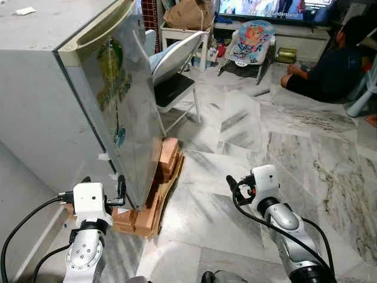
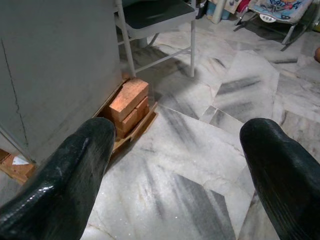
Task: Restocking fridge
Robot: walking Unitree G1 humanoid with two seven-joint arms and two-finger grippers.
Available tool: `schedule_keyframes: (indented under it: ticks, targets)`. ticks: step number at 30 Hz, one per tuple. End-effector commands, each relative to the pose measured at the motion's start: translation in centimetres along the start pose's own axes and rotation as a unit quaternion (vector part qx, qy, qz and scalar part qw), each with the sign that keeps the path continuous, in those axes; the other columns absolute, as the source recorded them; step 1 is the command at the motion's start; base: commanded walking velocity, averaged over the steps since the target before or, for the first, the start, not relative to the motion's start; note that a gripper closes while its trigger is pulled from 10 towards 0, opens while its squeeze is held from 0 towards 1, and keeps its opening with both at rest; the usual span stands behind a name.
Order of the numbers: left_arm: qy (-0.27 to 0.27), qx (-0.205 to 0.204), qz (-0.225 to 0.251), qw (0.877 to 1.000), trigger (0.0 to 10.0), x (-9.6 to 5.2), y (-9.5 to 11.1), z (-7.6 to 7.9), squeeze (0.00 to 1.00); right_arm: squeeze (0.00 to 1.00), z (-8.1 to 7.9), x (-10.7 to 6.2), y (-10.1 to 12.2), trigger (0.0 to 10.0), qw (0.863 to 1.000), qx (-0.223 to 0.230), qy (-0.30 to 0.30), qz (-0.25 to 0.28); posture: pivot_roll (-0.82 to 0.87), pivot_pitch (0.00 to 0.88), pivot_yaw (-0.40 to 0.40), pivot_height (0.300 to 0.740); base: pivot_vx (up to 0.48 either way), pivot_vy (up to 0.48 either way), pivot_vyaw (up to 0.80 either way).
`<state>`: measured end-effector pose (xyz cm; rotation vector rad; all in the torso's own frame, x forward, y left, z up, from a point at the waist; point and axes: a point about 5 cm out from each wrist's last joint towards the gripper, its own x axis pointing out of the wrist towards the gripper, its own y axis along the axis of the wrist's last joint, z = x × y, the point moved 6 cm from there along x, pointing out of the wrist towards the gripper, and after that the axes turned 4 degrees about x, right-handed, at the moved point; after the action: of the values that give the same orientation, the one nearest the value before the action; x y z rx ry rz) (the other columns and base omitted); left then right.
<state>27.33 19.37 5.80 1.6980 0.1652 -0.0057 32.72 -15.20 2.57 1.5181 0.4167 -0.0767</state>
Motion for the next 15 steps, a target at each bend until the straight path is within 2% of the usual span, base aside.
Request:
schedule_keyframes:
  ticks: [1,15]
  targets:
    - [-0.002,0.006,0.007,1.000,10.0,0.03,0.50,0.01,0.00,0.00,0.23,0.07,0.10,10.0,1.000,-0.001,-0.003,-0.002,0.00,0.080,-0.003,0.740,0.000,0.000,-0.52]
    - [-0.012,0.007,0.011,1.000,10.0,0.22,0.69,0.49,0.00,0.00,0.01,-0.10,-0.26,10.0,1.000,-0.003,-0.001,-0.007,0.00,0.087,-0.001,0.740,0.295,0.276,-0.51]
